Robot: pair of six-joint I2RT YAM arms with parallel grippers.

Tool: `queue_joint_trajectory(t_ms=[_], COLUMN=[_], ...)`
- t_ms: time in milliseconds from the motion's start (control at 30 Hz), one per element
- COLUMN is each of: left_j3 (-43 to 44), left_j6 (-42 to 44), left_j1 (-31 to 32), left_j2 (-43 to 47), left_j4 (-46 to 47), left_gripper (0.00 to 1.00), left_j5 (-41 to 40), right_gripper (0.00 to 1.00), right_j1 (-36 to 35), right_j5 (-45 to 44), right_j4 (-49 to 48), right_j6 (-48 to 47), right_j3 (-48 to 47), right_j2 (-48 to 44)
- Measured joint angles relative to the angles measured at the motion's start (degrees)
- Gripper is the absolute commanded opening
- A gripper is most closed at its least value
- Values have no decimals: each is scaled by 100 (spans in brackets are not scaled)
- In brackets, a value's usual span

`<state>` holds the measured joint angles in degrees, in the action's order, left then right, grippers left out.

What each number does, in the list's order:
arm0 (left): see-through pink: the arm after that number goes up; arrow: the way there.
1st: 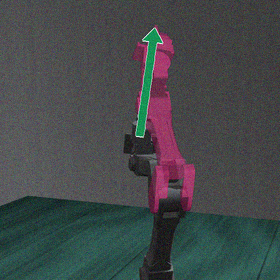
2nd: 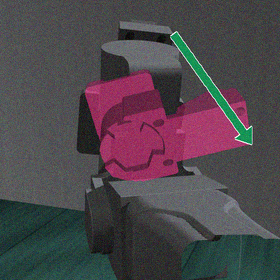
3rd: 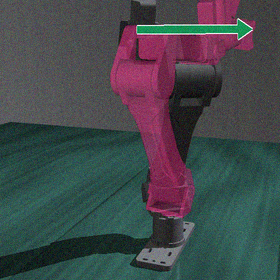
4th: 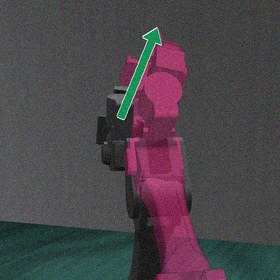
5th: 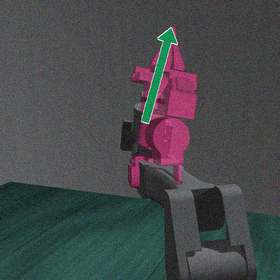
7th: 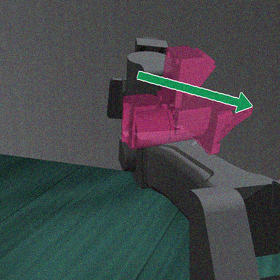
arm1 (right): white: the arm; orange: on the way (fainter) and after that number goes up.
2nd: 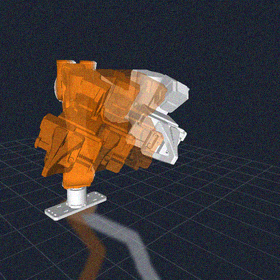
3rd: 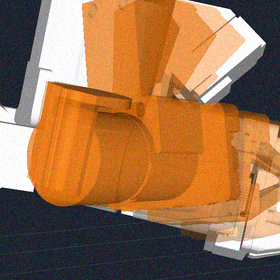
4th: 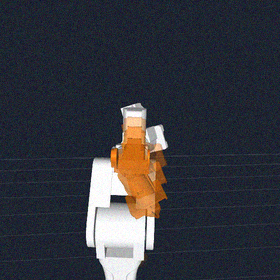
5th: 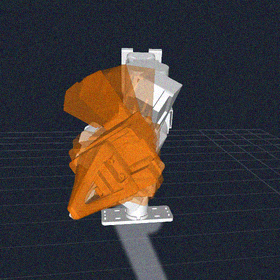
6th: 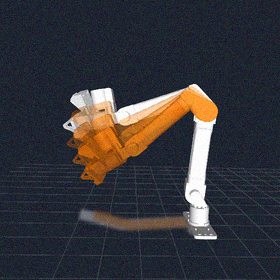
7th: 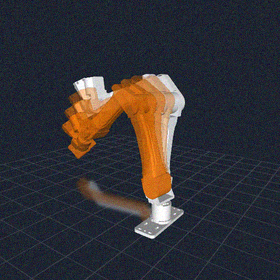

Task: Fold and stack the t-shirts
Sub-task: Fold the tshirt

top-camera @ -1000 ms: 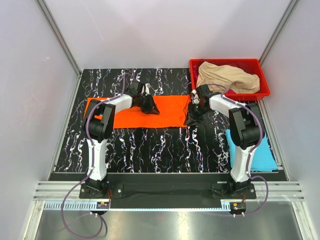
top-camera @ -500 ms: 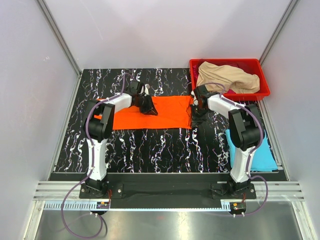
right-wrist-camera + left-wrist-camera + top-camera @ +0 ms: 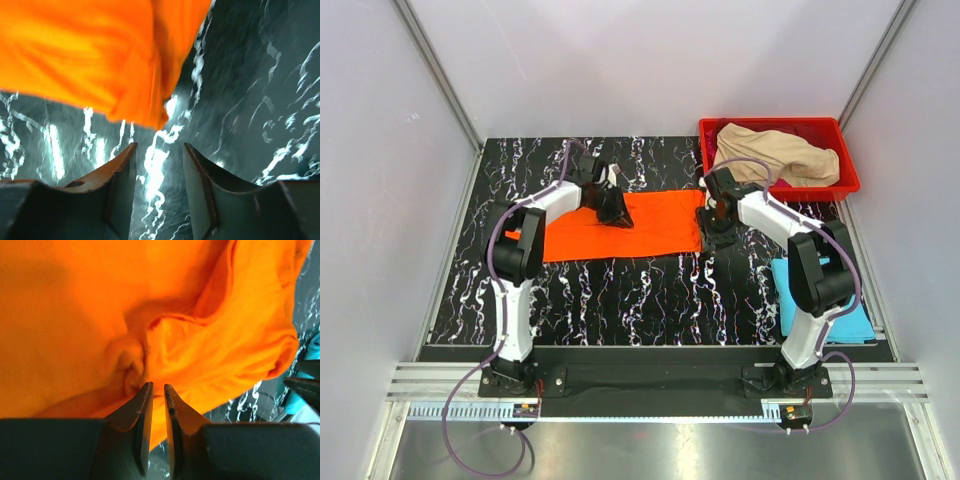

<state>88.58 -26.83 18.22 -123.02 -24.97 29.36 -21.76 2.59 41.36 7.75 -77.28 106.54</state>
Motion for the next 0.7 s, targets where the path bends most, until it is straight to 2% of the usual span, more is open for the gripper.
queue_joint_trajectory(t_ms=[300,433,700], left_j3=[-1038,-1421,-1646], left_j6=[4,-2,24], left_j1=[0,-35,-468], left_j2=[1207,1303,1257], left_j4=[70,162,151], left_gripper=[19,17,17], left_j5=[31,28,13], right_gripper=[47,47,32], right_j1=[0,0,0], right_j5=[463,435,236], right_j4=[-1099,-1746,-2743], right_j6=[380,614,935], right_j3=[1145,1515,1853], right_j2=[-341,-393,-452])
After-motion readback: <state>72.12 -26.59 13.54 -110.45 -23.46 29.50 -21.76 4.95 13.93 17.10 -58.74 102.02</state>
